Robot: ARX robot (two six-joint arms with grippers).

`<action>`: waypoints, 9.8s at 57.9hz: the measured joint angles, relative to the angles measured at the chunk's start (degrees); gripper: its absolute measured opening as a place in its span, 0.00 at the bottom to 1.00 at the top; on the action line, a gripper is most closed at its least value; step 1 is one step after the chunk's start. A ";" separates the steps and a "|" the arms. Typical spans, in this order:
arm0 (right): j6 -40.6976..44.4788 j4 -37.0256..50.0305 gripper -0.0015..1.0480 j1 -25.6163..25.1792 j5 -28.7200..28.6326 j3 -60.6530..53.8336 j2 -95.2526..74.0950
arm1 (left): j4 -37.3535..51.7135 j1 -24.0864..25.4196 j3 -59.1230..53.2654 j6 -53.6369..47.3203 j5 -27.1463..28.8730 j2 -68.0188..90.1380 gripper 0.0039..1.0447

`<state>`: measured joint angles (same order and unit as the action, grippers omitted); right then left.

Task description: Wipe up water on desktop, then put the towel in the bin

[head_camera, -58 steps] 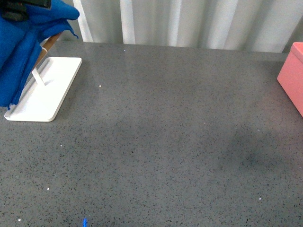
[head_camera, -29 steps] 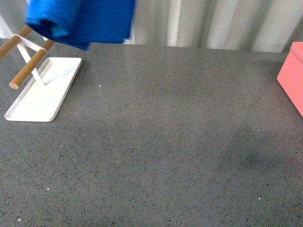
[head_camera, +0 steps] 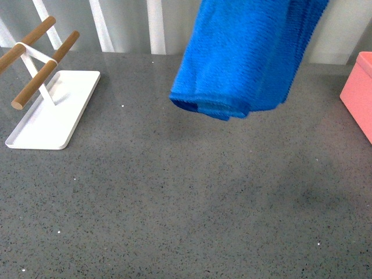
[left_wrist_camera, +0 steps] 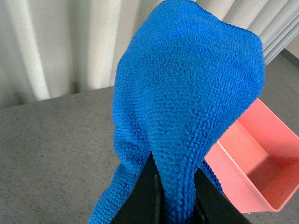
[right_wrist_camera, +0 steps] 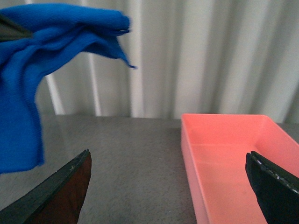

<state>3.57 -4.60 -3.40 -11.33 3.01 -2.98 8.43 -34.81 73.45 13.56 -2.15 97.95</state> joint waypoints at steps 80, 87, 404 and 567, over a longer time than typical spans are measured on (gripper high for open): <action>-15.50 56.39 0.93 8.59 -37.90 24.13 -81.48 | -0.87 -1.90 3.02 9.31 -1.60 0.17 0.05; -14.82 56.39 0.93 10.40 -38.29 27.56 -83.01 | -1.05 -2.78 3.89 10.36 -1.95 0.17 0.05; -7.78 15.85 0.05 11.91 -2.97 46.45 -114.22 | -8.39 34.80 -72.17 -13.29 2.16 -97.72 0.94; 18.36 1.88 0.05 0.57 -17.55 37.73 -96.15 | -8.39 34.80 -72.17 -13.29 2.16 -97.72 0.94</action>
<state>21.93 -2.72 -2.83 -28.88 40.73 -99.13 0.03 -0.01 1.28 0.27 0.01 0.23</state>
